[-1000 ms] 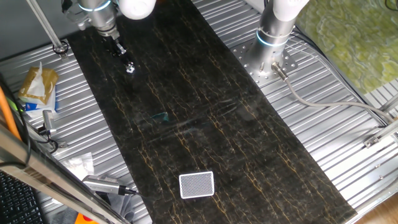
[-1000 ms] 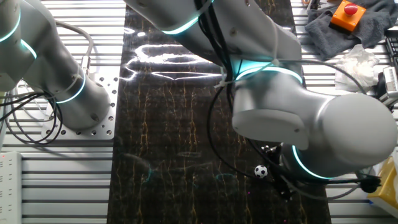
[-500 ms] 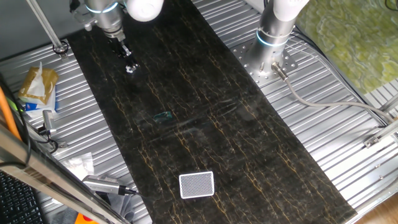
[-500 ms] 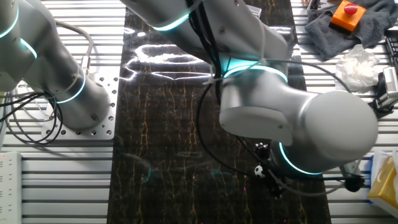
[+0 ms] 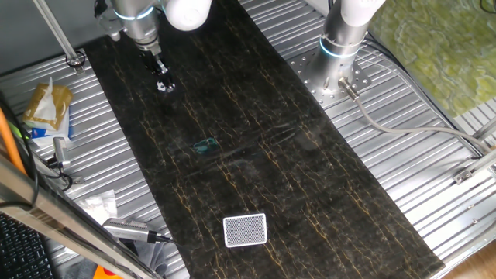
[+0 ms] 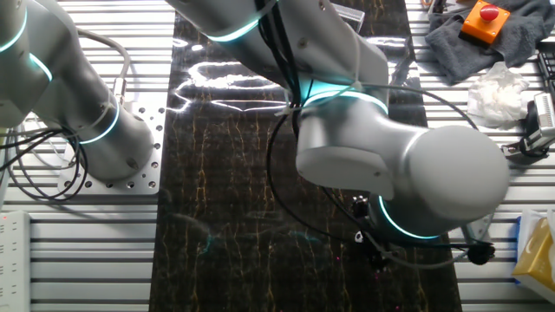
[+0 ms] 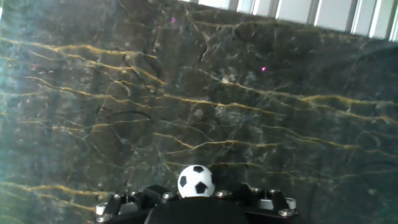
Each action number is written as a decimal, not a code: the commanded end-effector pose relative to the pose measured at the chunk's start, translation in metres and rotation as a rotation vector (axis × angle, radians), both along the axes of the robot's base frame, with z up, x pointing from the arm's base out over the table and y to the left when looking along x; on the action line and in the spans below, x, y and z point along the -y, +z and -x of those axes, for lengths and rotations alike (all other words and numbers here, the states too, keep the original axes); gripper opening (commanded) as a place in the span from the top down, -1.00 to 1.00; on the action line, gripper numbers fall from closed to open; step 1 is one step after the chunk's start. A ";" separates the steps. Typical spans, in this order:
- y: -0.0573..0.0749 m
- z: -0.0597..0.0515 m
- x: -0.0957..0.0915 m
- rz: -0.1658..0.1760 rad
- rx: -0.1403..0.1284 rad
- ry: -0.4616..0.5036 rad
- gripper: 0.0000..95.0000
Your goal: Push the soccer ball into the goal
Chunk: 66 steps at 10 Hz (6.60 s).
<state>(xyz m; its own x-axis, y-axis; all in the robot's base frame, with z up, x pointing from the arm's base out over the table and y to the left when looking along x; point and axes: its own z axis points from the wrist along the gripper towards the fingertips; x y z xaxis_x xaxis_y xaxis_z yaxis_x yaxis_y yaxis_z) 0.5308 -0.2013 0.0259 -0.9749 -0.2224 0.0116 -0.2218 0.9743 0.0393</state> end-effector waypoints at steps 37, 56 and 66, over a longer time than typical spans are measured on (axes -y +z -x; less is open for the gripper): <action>0.012 -0.018 -0.088 -0.071 0.020 -0.233 -0.20; 0.012 -0.018 -0.088 0.009 0.015 0.061 0.20; 0.015 -0.017 -0.085 0.031 0.006 0.076 0.20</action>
<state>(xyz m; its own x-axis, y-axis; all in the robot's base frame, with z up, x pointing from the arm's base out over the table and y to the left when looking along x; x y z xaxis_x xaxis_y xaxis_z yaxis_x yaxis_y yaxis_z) 0.5478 -0.1158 0.0414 -0.9552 -0.2958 0.0129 -0.2958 0.9552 0.0066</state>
